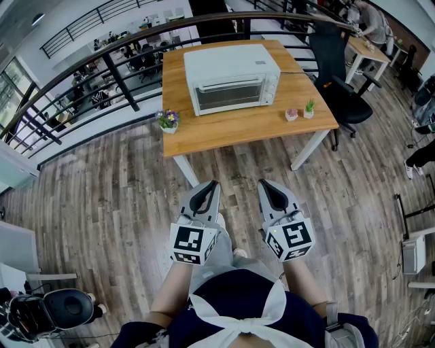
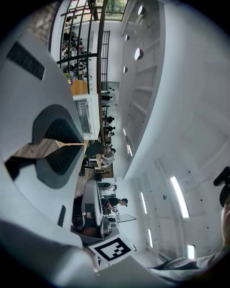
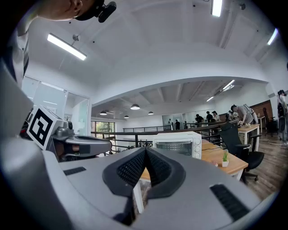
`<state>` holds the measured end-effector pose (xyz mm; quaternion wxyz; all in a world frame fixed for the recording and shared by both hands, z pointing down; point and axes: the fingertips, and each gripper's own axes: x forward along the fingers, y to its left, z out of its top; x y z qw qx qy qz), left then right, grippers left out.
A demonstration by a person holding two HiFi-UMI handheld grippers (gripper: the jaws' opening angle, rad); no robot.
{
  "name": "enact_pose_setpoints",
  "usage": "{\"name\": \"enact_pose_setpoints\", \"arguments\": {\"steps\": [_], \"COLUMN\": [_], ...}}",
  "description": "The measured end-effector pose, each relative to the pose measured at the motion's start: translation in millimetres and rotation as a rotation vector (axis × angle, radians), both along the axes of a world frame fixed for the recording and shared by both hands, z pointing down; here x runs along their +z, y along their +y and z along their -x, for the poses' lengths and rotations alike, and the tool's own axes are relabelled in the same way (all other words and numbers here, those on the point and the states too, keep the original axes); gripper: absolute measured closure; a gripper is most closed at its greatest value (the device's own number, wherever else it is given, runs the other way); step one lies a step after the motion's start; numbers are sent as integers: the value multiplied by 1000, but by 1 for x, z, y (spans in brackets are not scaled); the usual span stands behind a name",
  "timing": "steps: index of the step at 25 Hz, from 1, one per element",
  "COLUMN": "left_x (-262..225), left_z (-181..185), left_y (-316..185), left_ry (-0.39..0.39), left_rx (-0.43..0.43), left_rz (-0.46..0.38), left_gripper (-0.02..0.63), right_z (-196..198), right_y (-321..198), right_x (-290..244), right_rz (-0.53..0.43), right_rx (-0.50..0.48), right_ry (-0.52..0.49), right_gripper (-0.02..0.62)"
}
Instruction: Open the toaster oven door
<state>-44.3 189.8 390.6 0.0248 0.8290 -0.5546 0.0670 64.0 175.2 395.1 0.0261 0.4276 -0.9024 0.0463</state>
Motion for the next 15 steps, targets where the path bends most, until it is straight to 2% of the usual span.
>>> {"name": "enact_pose_setpoints", "arguments": {"steps": [7,15], "left_x": [-3,-8], "left_z": [3,21], "left_y": [-13,-66], "left_ry": [-16,-15], "left_rx": [-7,-11], "left_rz": [-11,-20], "left_gripper": [575,575], "right_z": [-1,12], "right_y": [-14,-67], "right_x": [0,-11], "right_rz": [-16,-40], "right_rx": [7,6], "right_ry": [15,35], "right_gripper": [591,590]}}
